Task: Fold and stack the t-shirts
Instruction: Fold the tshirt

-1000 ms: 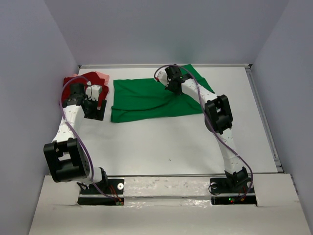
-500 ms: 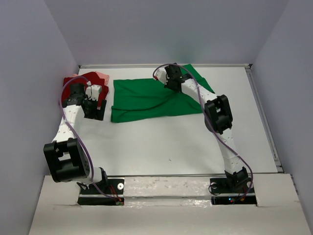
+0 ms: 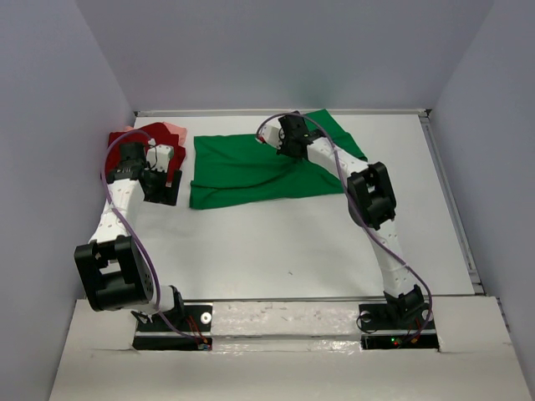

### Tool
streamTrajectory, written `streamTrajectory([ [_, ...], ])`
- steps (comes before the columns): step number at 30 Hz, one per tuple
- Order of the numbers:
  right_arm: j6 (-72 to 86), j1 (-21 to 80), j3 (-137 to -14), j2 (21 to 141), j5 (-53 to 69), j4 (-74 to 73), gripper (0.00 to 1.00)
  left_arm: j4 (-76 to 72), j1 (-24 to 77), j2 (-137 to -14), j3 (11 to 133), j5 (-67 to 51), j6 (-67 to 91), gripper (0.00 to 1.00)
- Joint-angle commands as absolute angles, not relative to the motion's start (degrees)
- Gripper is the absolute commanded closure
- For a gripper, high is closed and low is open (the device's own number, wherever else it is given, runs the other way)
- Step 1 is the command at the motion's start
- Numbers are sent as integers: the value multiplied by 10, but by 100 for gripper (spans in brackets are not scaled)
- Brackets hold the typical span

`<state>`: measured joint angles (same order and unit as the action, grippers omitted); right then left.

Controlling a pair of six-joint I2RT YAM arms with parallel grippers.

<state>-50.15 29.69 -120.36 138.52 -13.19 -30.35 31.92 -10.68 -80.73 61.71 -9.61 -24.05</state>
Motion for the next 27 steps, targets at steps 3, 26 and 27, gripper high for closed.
streamTrajectory([
  [3, -531, 311, -1204, 1392, -102, -277, 100, 314, -110, -800, 614, -92, -236, 1],
  [26, -529, 311, -1260, 1362, -163, -244, 48, 323, -110, -784, 620, -112, -236, 1],
  [27, -530, 311, -1261, 1356, -172, -237, 48, 323, -110, -782, 622, -112, -236, 1],
])
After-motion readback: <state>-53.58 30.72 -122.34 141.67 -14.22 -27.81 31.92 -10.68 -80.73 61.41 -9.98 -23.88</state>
